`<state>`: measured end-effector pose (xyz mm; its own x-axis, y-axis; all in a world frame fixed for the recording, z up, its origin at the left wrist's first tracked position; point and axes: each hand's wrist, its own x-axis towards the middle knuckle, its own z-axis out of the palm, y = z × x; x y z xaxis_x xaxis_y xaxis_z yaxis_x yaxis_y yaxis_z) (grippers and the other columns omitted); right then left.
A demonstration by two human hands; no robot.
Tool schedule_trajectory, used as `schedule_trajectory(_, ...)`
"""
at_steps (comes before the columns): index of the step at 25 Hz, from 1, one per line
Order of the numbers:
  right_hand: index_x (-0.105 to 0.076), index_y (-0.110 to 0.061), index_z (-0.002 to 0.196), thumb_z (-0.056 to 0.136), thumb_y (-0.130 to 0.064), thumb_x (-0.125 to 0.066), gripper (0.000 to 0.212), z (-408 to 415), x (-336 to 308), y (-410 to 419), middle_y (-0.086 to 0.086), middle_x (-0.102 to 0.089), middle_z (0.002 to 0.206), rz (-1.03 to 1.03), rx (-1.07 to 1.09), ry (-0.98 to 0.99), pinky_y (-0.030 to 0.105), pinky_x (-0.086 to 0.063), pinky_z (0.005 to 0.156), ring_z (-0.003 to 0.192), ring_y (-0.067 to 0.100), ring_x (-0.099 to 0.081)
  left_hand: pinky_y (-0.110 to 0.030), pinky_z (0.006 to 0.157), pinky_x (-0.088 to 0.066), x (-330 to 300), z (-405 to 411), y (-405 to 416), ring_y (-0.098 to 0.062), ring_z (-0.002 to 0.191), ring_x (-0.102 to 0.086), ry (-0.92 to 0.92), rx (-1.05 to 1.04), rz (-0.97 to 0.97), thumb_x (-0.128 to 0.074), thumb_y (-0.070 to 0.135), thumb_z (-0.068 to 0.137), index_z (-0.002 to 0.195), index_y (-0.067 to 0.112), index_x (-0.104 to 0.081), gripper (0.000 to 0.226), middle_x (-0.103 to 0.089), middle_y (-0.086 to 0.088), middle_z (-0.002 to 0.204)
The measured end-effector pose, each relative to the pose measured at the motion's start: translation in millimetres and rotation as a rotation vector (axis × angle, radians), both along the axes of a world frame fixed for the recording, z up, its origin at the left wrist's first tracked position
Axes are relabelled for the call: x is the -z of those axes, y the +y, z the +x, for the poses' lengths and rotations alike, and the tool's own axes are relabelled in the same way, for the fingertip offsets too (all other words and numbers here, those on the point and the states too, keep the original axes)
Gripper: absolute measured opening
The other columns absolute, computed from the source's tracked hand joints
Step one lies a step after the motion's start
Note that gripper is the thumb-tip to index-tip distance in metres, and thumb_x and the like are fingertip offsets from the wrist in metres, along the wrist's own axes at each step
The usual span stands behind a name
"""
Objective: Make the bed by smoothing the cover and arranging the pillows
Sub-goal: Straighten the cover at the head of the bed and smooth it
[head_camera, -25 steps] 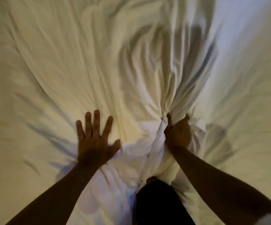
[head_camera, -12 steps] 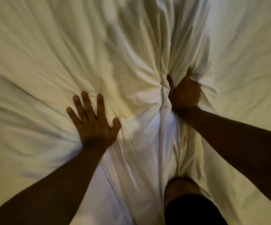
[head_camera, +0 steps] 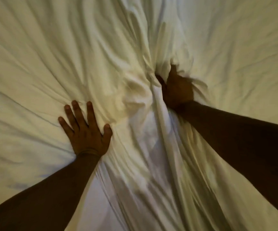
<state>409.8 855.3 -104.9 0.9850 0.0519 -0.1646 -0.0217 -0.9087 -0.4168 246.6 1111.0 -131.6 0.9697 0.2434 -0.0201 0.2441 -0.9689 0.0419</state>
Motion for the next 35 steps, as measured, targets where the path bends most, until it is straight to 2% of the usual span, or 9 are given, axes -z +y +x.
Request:
schedule_trajectory(5, -0.025, -0.01, 0.153, 0.101, -0.057, -0.035, 0.071, 2, 3, -2, 0.02, -0.07, 0.108, 0.013, -0.005, -0.012, 0.046, -0.05, 0.085, 0.095, 0.041, -0.067, -0.067, 0.118, -0.003, 4, 2, 1, -0.043, 0.152, -0.002, -0.055, 0.012, 0.05, -0.028, 0.057, 0.091, 0.16, 0.015, -0.013, 0.082, -0.008, -0.024, 0.164)
schedule_trajectory(12, -0.047, -0.012, 0.134, 0.098, -0.056, -0.044, 0.057, 22, -32, -31, 0.021, -0.064, 0.119, 0.126, -0.089, 0.0, 0.042, -0.049, 0.087, 0.107, 0.041, -0.061, -0.064, 0.119, -0.004, 5, -3, 0, -0.041, 0.152, -0.01, -0.166, 0.006, 0.078, -0.027, 0.058, 0.092, 0.159, 0.02, -0.016, 0.078, -0.016, -0.022, 0.163)
schedule_trajectory(14, -0.05, -0.009, 0.12, 0.099, -0.058, -0.041, 0.054, 13, -38, -58, 0.022, -0.063, 0.111, 0.073, 0.053, -0.108, 0.041, -0.047, 0.078, 0.1, 0.042, -0.062, -0.063, 0.12, -0.005, 6, -8, -3, -0.041, 0.151, -0.012, -0.185, -0.002, 0.092, -0.028, 0.058, 0.092, 0.159, 0.02, -0.017, 0.078, -0.018, -0.022, 0.163)
schedule_trajectory(16, -0.05, -0.008, 0.121, 0.096, -0.062, -0.043, 0.059, -7, -38, -63, 0.02, -0.063, 0.111, 0.133, 0.233, -0.029, 0.038, -0.044, 0.076, 0.103, 0.041, -0.061, -0.064, 0.119, -0.007, 4, -10, -7, -0.042, 0.151, -0.013, -0.211, -0.014, 0.108, -0.027, 0.058, 0.092, 0.159, 0.021, -0.018, 0.078, -0.019, -0.023, 0.162)
schedule_trajectory(22, -0.034, -0.02, 0.138, 0.077, -0.07, -0.062, 0.084, -45, -58, -52, 0.008, -0.059, 0.122, 0.387, 0.376, 0.136, 0.046, -0.056, 0.091, 0.104, 0.029, -0.065, -0.064, 0.12, -0.001, 13, -5, -1, -0.041, 0.152, -0.005, -0.165, -0.018, 0.062, -0.026, 0.06, 0.09, 0.16, 0.022, -0.01, 0.081, -0.011, -0.022, 0.164)
schedule_trajectory(26, -0.029, -0.025, 0.145, 0.08, -0.061, -0.061, 0.081, -174, -58, -50, 0.008, -0.033, 0.141, 0.048, 0.4, -0.008, 0.05, -0.044, 0.104, 0.125, 0.032, -0.044, -0.064, 0.119, -0.002, 12, -6, 0, -0.041, 0.152, -0.005, -0.155, -0.016, 0.059, -0.027, 0.059, 0.09, 0.16, 0.021, -0.012, 0.081, -0.011, -0.022, 0.164)
schedule_trajectory(31, -0.052, -0.019, 0.123, 0.097, -0.056, -0.046, 0.046, -161, -52, -66, 0.005, -0.063, 0.113, 0.083, 0.307, -0.043, 0.032, -0.042, 0.08, 0.1, 0.026, -0.061, -0.065, 0.119, -0.004, 10, -10, 0, -0.043, 0.151, -0.009, -0.191, -0.012, 0.082, -0.029, 0.057, 0.091, 0.159, 0.021, -0.015, 0.079, -0.016, -0.024, 0.163)
schedule_trajectory(33, -0.058, -0.014, 0.107, 0.103, -0.047, -0.042, 0.036, -143, -65, -105, 0.006, -0.065, 0.088, 0.083, 0.304, -0.159, 0.03, -0.038, 0.07, 0.077, 0.024, -0.057, -0.064, 0.119, -0.003, 8, -12, -3, -0.043, 0.151, -0.011, -0.193, 0.0, 0.084, -0.029, 0.057, 0.092, 0.159, 0.021, -0.016, 0.077, -0.018, -0.025, 0.162)
schedule_trajectory(35, -0.059, -0.011, 0.107, 0.104, -0.045, -0.038, 0.039, -145, -51, -134, 0.007, -0.063, 0.082, 0.046, 0.328, -0.157, 0.035, -0.044, 0.069, 0.075, 0.027, -0.058, -0.063, 0.12, -0.001, 2, -14, -4, -0.045, 0.15, -0.011, -0.177, 0.003, 0.093, -0.028, 0.058, 0.092, 0.159, 0.022, -0.016, 0.077, -0.019, -0.026, 0.161)
